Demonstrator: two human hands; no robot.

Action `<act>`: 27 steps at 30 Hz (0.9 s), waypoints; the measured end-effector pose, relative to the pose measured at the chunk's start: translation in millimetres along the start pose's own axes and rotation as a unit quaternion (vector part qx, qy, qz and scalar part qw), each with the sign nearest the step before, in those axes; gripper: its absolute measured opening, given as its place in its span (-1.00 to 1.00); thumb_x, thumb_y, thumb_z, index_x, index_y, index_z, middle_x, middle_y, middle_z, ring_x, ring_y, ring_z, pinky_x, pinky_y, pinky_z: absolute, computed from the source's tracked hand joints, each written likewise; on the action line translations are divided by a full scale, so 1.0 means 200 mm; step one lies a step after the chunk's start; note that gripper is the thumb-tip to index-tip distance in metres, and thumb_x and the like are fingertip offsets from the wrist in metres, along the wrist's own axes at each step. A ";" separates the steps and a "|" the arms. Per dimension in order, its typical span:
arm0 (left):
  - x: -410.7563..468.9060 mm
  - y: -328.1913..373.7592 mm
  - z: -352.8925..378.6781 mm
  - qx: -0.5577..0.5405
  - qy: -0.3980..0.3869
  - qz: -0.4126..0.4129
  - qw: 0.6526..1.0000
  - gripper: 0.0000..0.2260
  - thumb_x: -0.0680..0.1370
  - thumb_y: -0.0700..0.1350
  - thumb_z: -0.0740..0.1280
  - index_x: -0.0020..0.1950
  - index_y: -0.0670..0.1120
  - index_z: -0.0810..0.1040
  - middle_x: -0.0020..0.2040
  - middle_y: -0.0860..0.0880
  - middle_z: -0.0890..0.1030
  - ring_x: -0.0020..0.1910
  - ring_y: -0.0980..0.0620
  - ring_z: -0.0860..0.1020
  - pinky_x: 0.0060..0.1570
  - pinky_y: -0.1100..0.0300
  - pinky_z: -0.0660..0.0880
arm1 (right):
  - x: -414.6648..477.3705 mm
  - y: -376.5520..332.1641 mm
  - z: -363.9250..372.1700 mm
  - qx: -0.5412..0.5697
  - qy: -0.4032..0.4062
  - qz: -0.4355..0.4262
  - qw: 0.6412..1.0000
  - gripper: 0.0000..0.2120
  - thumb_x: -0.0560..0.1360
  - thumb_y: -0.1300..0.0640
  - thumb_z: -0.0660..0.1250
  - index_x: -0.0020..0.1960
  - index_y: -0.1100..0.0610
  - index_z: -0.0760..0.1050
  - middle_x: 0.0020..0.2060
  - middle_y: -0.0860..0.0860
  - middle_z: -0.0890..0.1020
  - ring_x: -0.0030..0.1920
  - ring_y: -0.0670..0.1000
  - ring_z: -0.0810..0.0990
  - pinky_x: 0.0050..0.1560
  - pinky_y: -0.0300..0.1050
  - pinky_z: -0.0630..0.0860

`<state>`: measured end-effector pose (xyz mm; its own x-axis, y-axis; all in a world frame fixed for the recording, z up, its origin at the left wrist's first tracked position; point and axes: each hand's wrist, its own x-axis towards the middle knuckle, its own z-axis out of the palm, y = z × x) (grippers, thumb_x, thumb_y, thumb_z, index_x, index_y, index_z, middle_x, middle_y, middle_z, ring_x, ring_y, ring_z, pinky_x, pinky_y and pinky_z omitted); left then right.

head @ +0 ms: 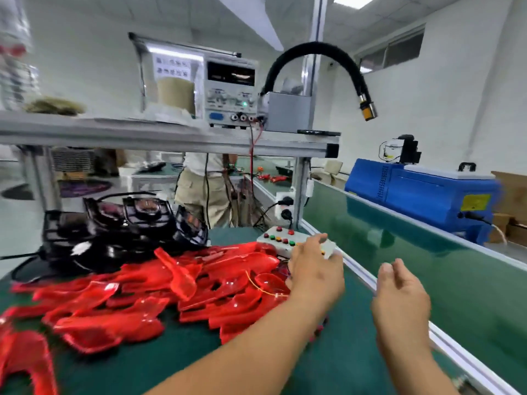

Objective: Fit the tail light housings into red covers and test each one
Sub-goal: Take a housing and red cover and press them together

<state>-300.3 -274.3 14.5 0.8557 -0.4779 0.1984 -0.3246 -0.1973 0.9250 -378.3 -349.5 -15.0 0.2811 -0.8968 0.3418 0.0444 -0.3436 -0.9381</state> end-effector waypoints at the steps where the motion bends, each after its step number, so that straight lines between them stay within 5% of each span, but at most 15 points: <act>1: 0.03 -0.04 -0.08 0.000 0.023 -0.012 1.000 -0.64 0.59 -0.04 0.25 0.40 0.08 0.42 0.38 -0.06 0.38 0.36 -0.06 0.36 0.40 -0.01 0.28 | -0.01 -0.02 0.10 -0.009 -0.025 -0.010 1.000 -0.56 0.64 0.12 0.17 0.48 0.24 0.32 0.43 0.07 0.41 0.42 0.03 0.37 0.32 -0.21 0.22; 7: 0.14 -0.26 -0.52 0.010 0.129 -0.057 0.990 -0.64 0.58 -0.07 0.26 0.38 0.05 0.44 0.33 -0.08 0.42 0.34 -0.09 0.38 0.36 0.00 0.31 | -0.13 -0.18 0.71 -0.069 -0.179 -0.051 0.980 -0.64 0.63 0.18 0.15 0.32 0.39 0.44 0.27 0.26 0.53 0.30 0.19 0.46 0.28 -0.02 0.33; 11: 0.14 -0.38 -0.78 0.003 0.168 -0.073 0.983 -0.65 0.58 -0.08 0.27 0.38 0.03 0.45 0.35 -0.09 0.43 0.34 -0.10 0.40 0.35 -0.05 0.34 | -0.28 -0.28 1.03 -0.061 -0.259 -0.068 0.962 -0.71 0.63 0.18 0.17 0.24 0.34 0.47 0.19 0.18 0.53 0.29 0.13 0.45 0.27 -0.02 0.30; 13: 0.12 -0.45 -0.92 0.018 0.178 -0.075 0.981 -0.67 0.59 -0.07 0.26 0.36 0.06 0.45 0.35 -0.06 0.38 0.35 -0.08 0.38 0.37 -0.05 0.32 | -0.36 -0.31 1.16 -0.055 -0.294 -0.060 0.952 -0.61 0.64 0.15 0.16 0.41 0.32 0.37 0.37 0.20 0.46 0.41 0.14 0.38 0.39 -0.04 0.25; 19: 0.10 -0.64 -1.35 0.113 0.261 -0.063 0.957 -0.69 0.62 -0.08 0.23 0.37 0.04 0.45 0.37 -0.04 0.37 0.37 -0.07 0.34 0.40 -0.08 0.28 | -0.55 -0.32 1.43 -0.076 -0.350 -0.058 0.932 -0.54 0.66 0.08 0.11 0.50 0.26 0.25 0.47 0.17 0.35 0.49 0.12 0.28 0.44 -0.09 0.18; 23: 0.12 -0.80 -1.43 0.072 0.323 -0.032 0.943 -0.74 0.64 -0.14 0.22 0.31 -0.01 0.50 0.31 -0.02 0.42 0.33 -0.03 0.38 0.35 0.12 0.30 | -0.59 -0.30 1.56 -0.085 -0.360 -0.043 0.928 -0.54 0.67 0.06 0.09 0.51 0.23 0.25 0.48 0.13 0.33 0.50 0.10 0.26 0.46 -0.06 0.16; 27: 0.18 -0.90 -1.42 0.026 0.358 -0.012 0.933 -0.77 0.64 -0.16 0.20 0.26 0.01 0.53 0.21 0.08 0.42 0.29 0.06 0.40 0.29 0.21 0.30 | -0.55 -0.27 1.68 -0.105 -0.363 -0.014 0.926 -0.62 0.66 0.04 0.10 0.39 0.17 0.41 0.31 0.11 0.51 0.34 0.14 0.44 0.33 0.00 0.35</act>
<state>-96.3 -13.4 -51.9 0.9069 0.2191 0.3599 -0.3044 -0.2501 0.9191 -90.1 -138.8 -21.3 0.8565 -0.4887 0.1661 -0.1041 -0.4788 -0.8717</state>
